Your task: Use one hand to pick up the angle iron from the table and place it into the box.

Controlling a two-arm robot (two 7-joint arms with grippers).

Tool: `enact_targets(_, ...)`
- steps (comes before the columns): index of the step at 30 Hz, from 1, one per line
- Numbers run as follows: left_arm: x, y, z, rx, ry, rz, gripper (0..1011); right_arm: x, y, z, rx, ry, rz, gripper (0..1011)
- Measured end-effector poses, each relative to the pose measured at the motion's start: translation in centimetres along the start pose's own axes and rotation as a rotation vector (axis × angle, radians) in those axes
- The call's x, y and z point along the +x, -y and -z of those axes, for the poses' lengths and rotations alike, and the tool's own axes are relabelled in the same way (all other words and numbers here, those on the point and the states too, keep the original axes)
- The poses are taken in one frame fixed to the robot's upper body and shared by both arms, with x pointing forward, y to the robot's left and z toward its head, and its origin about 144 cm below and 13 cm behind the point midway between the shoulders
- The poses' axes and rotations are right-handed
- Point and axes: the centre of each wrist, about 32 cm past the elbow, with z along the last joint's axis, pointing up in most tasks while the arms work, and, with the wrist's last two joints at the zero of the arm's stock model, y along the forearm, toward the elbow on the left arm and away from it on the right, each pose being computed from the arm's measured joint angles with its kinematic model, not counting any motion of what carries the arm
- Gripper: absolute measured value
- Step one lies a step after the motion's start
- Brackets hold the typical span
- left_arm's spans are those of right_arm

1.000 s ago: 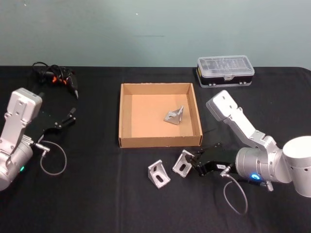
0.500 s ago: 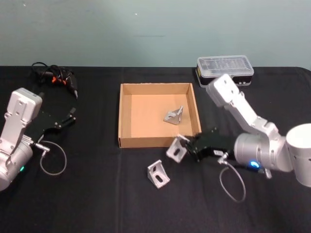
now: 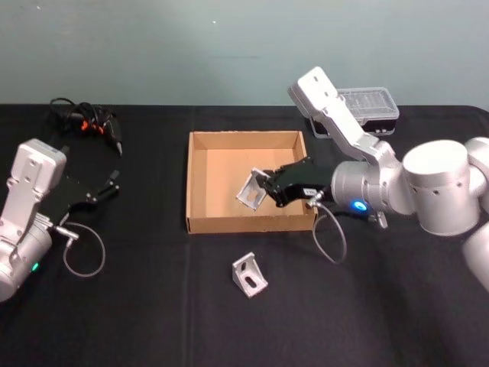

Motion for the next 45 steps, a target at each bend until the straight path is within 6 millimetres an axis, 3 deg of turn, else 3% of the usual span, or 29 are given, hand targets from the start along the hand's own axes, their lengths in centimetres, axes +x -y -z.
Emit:
enact_targets(17, 0.0, 0.0, 0.0, 0.0, 0.0, 0.0, 1011, 1.7, -6.6, -1.5, -0.098, -0.047, 0.044, 80)
enact_targets(30, 0.0, 0.0, 0.0, 0.0, 0.0, 0.0, 1011, 1.7, -7.3, -1.7, -0.112, -0.039, 0.05, 80)
enact_targets(34, 0.0, 0.0, 0.0, 0.0, 0.0, 0.0, 1011, 1.7, -7.3, -1.7, -0.111, -0.039, 0.05, 144)
enact_targets(45, 0.0, 0.0, 0.0, 0.0, 0.0, 0.0, 1011, 1.7, -7.3, -1.7, -0.109, -0.041, 0.049, 478)
